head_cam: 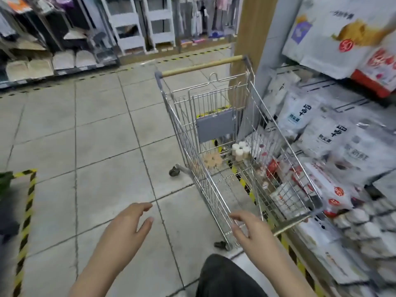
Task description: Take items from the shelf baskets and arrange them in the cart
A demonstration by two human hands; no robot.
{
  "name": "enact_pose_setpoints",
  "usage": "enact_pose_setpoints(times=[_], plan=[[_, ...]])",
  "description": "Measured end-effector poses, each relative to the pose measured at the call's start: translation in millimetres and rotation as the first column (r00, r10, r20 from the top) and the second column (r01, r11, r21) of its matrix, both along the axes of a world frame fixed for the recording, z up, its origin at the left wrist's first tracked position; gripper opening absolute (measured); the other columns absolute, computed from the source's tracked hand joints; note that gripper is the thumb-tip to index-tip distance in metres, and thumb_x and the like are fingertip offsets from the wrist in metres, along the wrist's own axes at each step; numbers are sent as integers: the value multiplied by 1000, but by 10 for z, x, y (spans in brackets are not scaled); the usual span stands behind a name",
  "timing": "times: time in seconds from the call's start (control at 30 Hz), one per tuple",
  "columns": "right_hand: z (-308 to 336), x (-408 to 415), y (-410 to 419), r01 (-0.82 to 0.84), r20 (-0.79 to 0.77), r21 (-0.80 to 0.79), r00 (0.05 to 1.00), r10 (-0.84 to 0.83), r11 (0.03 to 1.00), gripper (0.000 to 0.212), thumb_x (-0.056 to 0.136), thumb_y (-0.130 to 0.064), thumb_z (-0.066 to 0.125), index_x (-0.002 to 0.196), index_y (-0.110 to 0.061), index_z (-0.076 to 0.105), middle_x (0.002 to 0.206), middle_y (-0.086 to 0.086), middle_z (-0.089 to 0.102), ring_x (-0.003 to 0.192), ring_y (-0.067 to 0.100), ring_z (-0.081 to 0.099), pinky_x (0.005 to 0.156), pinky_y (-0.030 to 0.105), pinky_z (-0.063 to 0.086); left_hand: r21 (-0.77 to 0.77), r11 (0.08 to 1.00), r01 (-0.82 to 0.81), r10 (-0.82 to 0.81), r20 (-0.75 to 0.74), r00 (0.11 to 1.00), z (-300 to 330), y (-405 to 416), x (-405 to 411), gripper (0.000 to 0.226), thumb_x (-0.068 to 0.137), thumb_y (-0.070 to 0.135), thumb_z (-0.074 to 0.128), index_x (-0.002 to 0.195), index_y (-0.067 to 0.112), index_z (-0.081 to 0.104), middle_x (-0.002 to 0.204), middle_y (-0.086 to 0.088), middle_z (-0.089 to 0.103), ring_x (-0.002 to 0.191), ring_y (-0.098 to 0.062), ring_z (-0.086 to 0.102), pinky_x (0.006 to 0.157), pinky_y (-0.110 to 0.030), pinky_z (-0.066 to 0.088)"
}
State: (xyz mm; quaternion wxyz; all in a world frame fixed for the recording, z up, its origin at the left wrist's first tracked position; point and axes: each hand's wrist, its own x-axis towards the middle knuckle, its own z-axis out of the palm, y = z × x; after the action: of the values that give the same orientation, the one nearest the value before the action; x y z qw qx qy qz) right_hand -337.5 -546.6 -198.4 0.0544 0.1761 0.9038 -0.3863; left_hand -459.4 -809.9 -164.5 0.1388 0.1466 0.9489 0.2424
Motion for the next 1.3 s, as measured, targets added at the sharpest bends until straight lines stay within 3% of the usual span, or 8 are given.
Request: enact_pose_setpoints(times=[0.23, 0.37, 0.5, 0.67, 0.77, 0.93, 1.1, 1.3], plan=[[-272, -704, 486, 313, 102, -16, 945, -310, 950, 27, 95, -19, 55, 122, -19, 61, 119, -3, 63, 106, 9, 57, 93, 27, 46, 37, 950, 311, -311, 18, 950, -67, 848, -1209, 31, 97, 36, 46, 128, 35, 49, 122, 25, 50, 115, 4, 48, 93, -16, 37], [-240, -1315, 696, 365, 93, 7, 927, -364, 931, 28, 94, -19, 56, 122, -21, 60, 120, -5, 62, 105, 8, 57, 94, 26, 46, 83, 922, 377, -379, 11, 925, -30, 1139, -1809, 28, 97, 37, 47, 124, 37, 52, 114, 31, 49, 109, 8, 47, 86, -10, 34], [-174, -1972, 787, 370, 77, 16, 926, -370, 929, 32, 95, -22, 53, 127, -22, 57, 124, -7, 60, 112, 9, 56, 98, 29, 45, 42, 902, 429, -431, 44, 901, -94, 1309, -2453, 31, 97, 34, 48, 128, 32, 52, 121, 22, 52, 113, 0, 49, 93, -18, 38], [-273, -2463, 859, 442, 93, -20, 894, -439, 897, 27, 93, -24, 52, 120, -25, 58, 122, -7, 59, 113, 12, 55, 96, 35, 44, 31, 858, 512, -512, 127, 850, -287, 1640, -3232, 24, 96, 32, 50, 120, 34, 55, 113, 21, 56, 102, 3, 52, 84, -17, 41], [-407, -2609, 936, 535, 135, -26, 839, -527, 845, 29, 93, -21, 54, 122, -24, 59, 125, -10, 57, 116, 7, 51, 98, 24, 38, -5, 759, 651, -644, 139, 752, -451, 2016, -3719, 22, 96, 30, 51, 116, 36, 54, 110, 20, 56, 102, 1, 53, 79, -14, 40], [-637, -2826, 1044, 695, 245, -29, 702, -669, 719, 29, 94, -17, 56, 123, -18, 60, 121, -7, 60, 109, 6, 54, 83, 7, 35, -84, 565, 820, -805, 159, 571, -693, 2879, -4401, 30, 95, 24, 51, 123, 19, 57, 121, 3, 60, 109, -15, 56, 87, -28, 44], [-1028, -3180, 1278, 788, 283, -43, 599, -749, 614, 26, 95, -22, 55, 120, -21, 62, 119, -10, 61, 106, 3, 55, 91, 18, 42, -153, 413, 898, -884, 167, 436, -1115, 3678, -4768, 36, 96, 26, 48, 131, 20, 52, 123, -2, 60, 109, -20, 57, 85, -30, 47], [-1859, -3524, 1741, 846, 369, -92, 519, -771, 525, 24, 95, -21, 56, 118, -18, 63, 112, -7, 64, 103, 7, 59, 90, 21, 45, -114, 333, 936, -857, 378, 350, -2081, 4350, -4661, 20, 95, 21, 47, 110, 12, 57, 104, -1, 61, 97, -21, 59, 74, -28, 44]])
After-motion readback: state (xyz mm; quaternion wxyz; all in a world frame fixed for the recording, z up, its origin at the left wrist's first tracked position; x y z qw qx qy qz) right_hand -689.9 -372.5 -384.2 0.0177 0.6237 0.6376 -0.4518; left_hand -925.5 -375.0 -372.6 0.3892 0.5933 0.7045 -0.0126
